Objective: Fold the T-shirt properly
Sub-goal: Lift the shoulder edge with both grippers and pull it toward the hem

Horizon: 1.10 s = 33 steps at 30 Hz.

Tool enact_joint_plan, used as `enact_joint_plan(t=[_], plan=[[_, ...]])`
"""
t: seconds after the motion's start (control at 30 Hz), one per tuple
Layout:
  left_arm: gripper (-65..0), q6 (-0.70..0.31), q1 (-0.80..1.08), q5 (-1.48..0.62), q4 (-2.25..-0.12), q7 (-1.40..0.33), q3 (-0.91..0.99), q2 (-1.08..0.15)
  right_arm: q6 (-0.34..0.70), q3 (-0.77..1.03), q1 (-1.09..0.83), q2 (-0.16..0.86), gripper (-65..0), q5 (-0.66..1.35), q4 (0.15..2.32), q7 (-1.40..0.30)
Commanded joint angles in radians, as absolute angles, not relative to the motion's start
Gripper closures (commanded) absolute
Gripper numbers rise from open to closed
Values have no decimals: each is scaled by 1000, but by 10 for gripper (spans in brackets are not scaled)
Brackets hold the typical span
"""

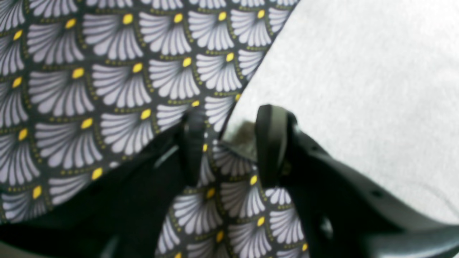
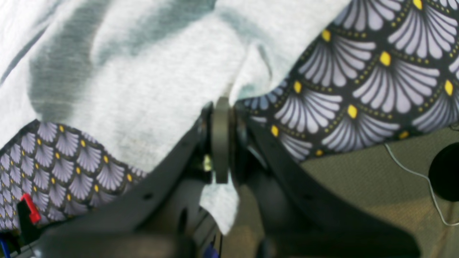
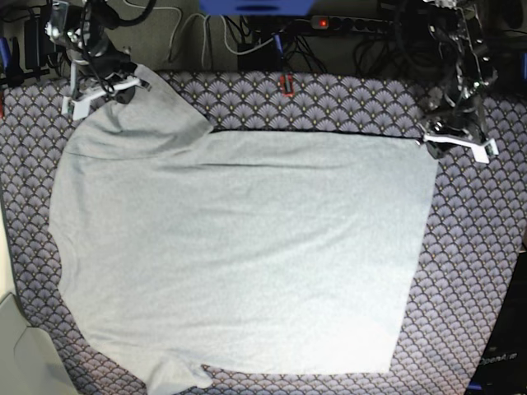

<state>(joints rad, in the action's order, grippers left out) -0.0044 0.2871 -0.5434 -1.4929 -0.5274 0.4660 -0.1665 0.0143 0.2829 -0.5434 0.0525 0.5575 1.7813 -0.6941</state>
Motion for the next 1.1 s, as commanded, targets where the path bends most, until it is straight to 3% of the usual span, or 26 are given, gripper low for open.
enact_joint_plan(t=[0.0, 0.47, 0.53, 0.6, 0.63, 0.83, 1.07], plan=[[-242, -5, 289, -545, -1498, -553, 453, -171, 7, 277, -555, 51, 0, 541, 1770, -765], [-227, -5, 298, -545, -1500, -553, 432, -131, 7, 277, -553, 65, 0, 541, 1770, -765], [-158, -5, 298, -545, -1500, -553, 432, -133, 7, 275, -555, 65, 0, 541, 1770, -765], [-29, -5, 298, -545, -1500, -553, 433, -136, 7, 275, -558, 74, 0, 541, 1773, -765], [0, -5, 298, -545, -1500, -553, 433, -137, 7, 268, -558, 82, 0, 541, 1774, -765], [-6, -5, 305, -545, -1509, -553, 433, -140, 12, 242, -576, 119, 0, 545, 1837, -759], [-6, -5, 403, -547, -1638, -553, 438, -171, 114, 248, -636, 119, 0, 542, 1968, -757]])
